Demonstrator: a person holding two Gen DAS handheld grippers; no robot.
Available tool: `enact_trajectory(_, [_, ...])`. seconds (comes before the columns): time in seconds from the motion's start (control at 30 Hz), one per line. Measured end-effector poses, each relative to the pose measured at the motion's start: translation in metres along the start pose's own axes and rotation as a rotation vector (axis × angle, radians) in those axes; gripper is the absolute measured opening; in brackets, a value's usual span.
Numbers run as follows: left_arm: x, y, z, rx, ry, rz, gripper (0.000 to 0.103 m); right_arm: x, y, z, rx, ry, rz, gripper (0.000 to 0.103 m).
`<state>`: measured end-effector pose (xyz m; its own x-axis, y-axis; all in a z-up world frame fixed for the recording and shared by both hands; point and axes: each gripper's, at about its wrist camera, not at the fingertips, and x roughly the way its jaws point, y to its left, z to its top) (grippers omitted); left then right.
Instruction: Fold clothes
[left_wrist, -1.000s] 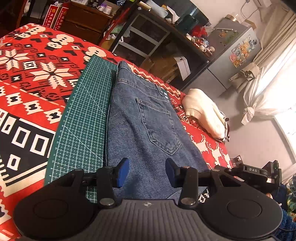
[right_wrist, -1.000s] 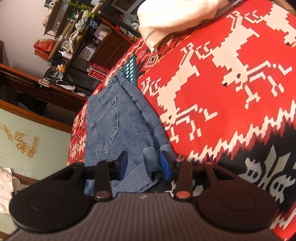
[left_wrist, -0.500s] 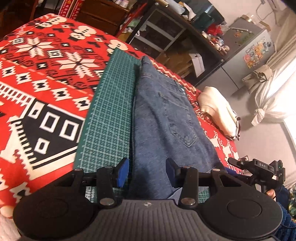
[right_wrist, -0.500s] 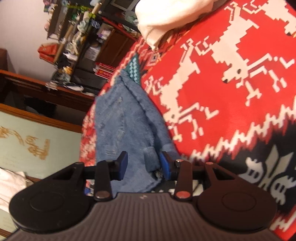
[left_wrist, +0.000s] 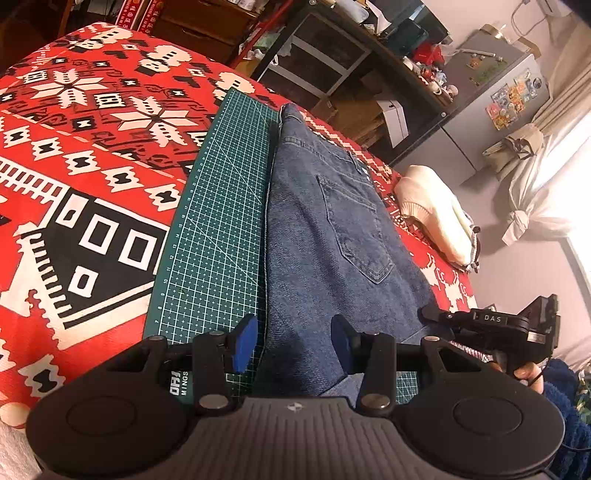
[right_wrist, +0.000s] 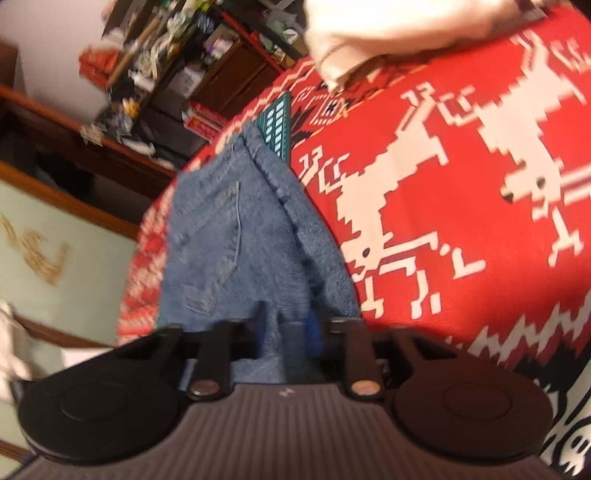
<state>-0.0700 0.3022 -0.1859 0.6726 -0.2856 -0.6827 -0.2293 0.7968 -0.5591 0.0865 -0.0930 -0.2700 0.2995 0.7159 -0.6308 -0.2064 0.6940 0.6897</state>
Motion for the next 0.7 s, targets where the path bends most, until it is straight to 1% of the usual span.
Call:
enact_trajectory(0.07, [0.0,0.001,-0.001,-0.002,0.002,0.0,0.043,-0.001,0.01,-0.001,-0.053,-0.01,-0.041,0.007])
enact_trajectory(0.13, [0.0,0.001,-0.002,-0.004,0.005,0.0,0.043,-0.008,0.02,-0.002,-0.086,-0.034,-0.054,0.007])
enact_trajectory(0.23, [-0.001,0.001,-0.002,-0.003,0.004,-0.002,0.043,-0.023,0.037,0.003,-0.097,-0.072,-0.034,0.006])
enact_trajectory(0.33, [-0.004,-0.003,0.0,0.007,-0.004,-0.009,0.043,-0.046,0.051,0.015,-0.105,-0.131,-0.003,0.006])
enact_trajectory(0.43, [-0.004,-0.006,0.0,0.02,-0.004,-0.016,0.043,-0.064,0.055,0.023,-0.113,-0.166,0.01,0.006])
enact_trajectory(0.53, [-0.001,-0.009,-0.001,0.034,0.006,-0.019,0.043,-0.07,0.041,0.021,-0.092,-0.152,-0.034,0.006])
enact_trajectory(0.6, [0.002,-0.012,-0.003,0.048,0.027,-0.019,0.043,-0.059,0.025,0.016,-0.057,-0.119,-0.049,0.006])
enact_trajectory(0.7, [0.005,-0.016,-0.006,0.084,0.061,-0.009,0.043,-0.042,0.009,0.007,-0.051,-0.071,-0.071,0.006])
